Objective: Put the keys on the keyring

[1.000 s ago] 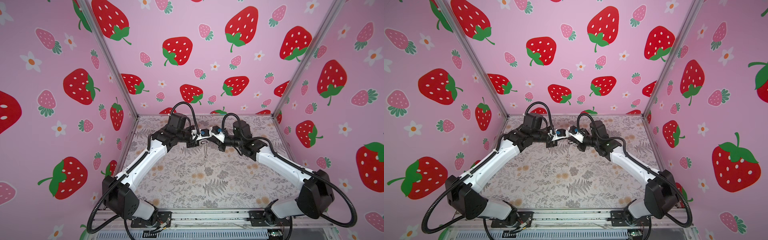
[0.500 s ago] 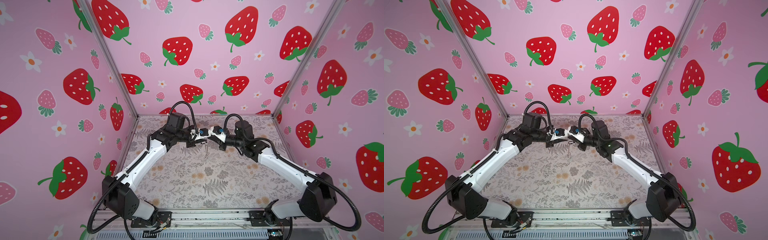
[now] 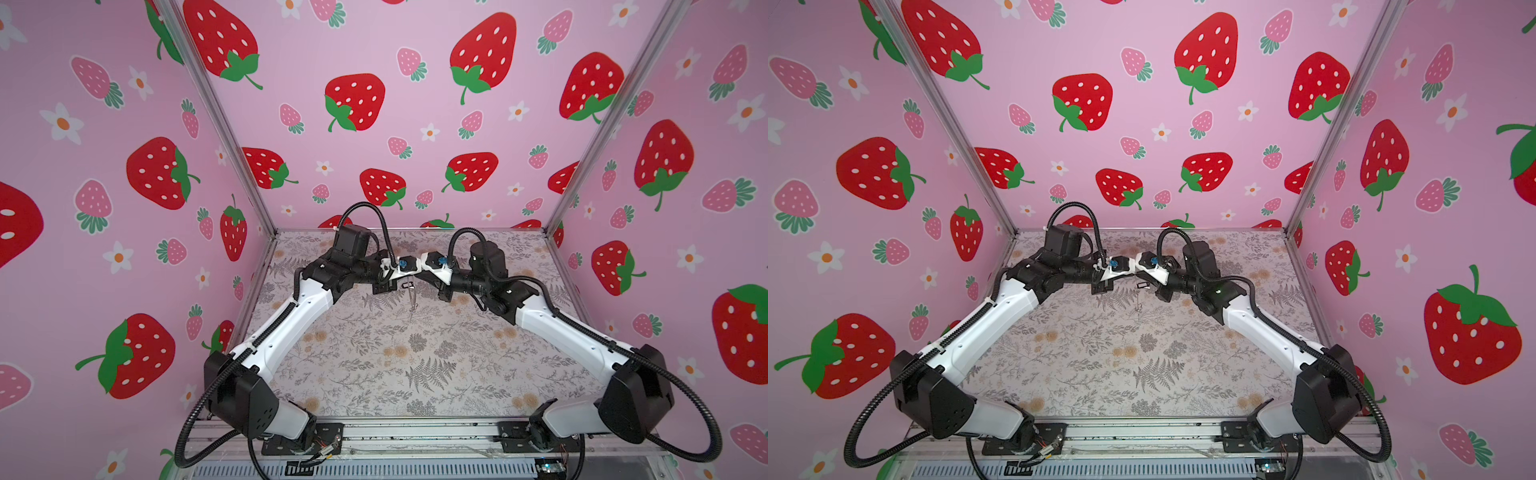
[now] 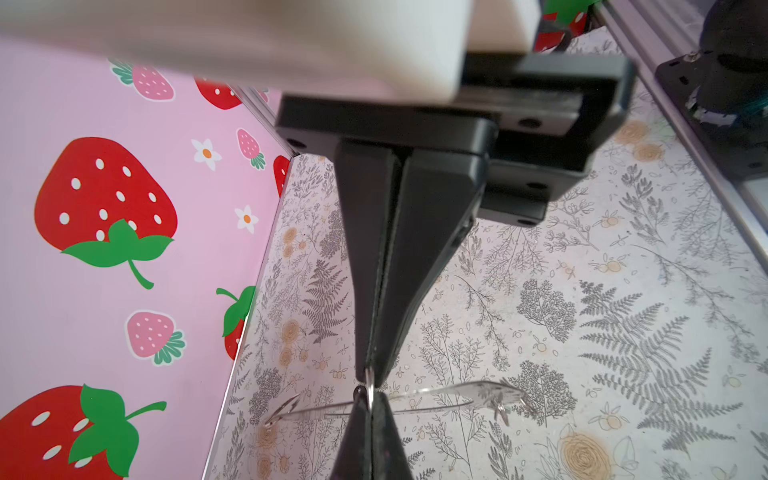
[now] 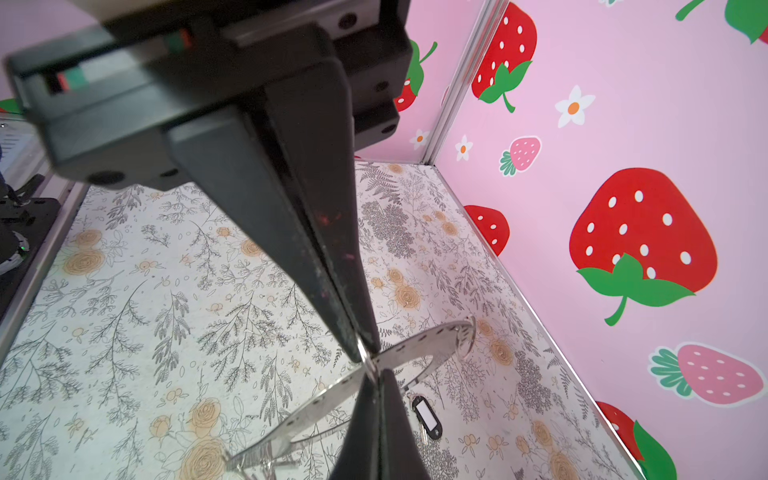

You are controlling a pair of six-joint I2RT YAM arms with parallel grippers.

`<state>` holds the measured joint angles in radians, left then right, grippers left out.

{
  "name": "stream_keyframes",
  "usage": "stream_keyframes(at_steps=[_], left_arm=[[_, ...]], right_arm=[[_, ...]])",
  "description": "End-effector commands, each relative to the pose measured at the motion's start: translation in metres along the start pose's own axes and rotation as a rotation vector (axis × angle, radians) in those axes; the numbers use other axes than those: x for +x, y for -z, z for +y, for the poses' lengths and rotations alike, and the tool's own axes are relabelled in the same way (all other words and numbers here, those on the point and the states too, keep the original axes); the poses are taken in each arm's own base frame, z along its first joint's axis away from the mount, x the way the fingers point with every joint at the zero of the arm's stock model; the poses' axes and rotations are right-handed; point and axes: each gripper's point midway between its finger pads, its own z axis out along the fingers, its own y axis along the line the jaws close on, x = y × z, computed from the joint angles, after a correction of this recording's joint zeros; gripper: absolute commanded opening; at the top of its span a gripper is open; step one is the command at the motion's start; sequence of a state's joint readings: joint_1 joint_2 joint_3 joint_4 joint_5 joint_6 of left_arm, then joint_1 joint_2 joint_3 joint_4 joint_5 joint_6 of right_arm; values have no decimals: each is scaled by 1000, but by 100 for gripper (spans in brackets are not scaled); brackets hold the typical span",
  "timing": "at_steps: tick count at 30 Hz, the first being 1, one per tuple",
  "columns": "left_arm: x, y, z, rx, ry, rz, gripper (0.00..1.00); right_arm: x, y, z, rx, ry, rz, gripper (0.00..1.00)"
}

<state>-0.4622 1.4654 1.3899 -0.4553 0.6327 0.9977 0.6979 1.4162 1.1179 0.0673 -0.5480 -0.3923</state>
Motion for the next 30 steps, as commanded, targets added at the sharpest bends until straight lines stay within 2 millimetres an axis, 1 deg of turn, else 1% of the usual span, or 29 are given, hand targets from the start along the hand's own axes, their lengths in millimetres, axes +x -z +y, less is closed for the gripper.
stream_keyframes(at_steps=[1,4,5,8,12,16,20,30], left_arm=[[-1,-4,-7,44,16,-50,0],[-11,3,-6,57,42,-167,0],[-16,7,-5,56,45,-216,0],[-25,13,-3,54,56,-324,0],[-32,19,-4,74,50,-401,0],[-36,19,-6,89,55,-443,0],[-38,19,-7,105,57,-464,0],[-37,16,-11,131,62,-470,0]], right_arm=[[-19,10,-1,37,75,-59,17],[-8,15,-3,78,105,-29,23],[-5,16,-3,85,109,-25,24],[-6,18,-1,80,112,-42,25],[-7,18,5,65,108,-73,24],[-12,19,11,34,112,-106,24],[-17,18,12,22,112,-128,23],[-35,25,10,27,143,-184,16]])
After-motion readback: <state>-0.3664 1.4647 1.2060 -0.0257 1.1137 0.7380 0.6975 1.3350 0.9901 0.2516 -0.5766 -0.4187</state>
